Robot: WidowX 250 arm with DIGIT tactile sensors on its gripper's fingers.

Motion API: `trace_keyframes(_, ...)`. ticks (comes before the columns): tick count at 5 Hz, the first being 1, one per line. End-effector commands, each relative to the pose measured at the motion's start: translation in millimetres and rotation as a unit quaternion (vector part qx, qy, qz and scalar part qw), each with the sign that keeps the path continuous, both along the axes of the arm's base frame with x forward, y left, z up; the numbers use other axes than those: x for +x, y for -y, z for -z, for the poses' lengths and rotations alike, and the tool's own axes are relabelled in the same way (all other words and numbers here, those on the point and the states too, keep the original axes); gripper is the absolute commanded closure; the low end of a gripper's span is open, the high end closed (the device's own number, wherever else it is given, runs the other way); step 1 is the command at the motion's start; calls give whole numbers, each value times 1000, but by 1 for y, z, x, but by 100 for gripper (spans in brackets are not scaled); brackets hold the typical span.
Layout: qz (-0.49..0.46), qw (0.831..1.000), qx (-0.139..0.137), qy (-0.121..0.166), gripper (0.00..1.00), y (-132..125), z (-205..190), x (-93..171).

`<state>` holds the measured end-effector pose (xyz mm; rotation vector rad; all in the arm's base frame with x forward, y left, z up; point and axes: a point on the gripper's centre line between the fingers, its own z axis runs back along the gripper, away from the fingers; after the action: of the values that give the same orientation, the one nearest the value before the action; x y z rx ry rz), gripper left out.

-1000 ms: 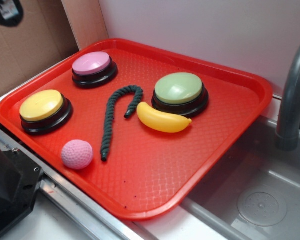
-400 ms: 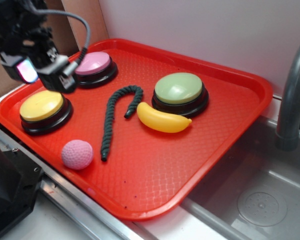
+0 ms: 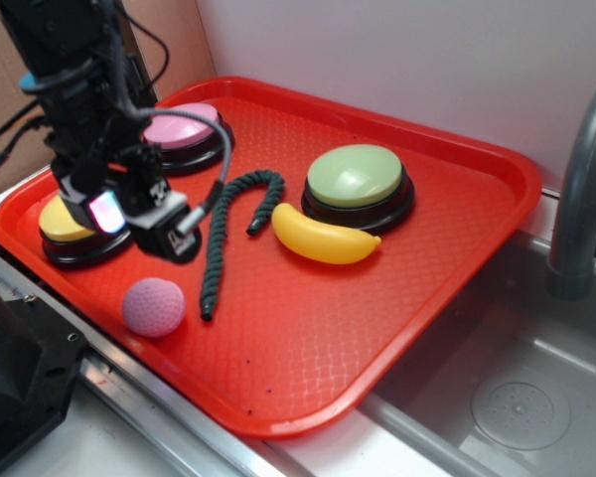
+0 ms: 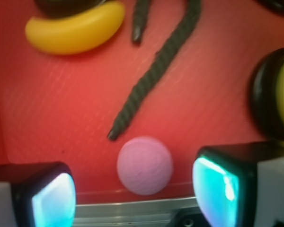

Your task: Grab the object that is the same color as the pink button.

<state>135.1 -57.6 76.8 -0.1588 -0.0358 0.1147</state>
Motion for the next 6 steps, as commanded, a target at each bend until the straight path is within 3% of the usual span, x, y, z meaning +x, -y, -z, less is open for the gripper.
trace_keyframes(1, 24, 999, 8, -23, 0, 8, 31, -3)
trace_keyframes(3, 7, 999, 12, -36, 0, -1, 49, 0)
trace_keyframes(4, -7, 999, 22, -33, 83, -5, 51, 3)
trace_keyframes(5, -14, 999, 19, -33, 100, -7, 52, 3)
trace_keyframes(6, -14, 999, 19, -28, 100, -13, 48, 6)
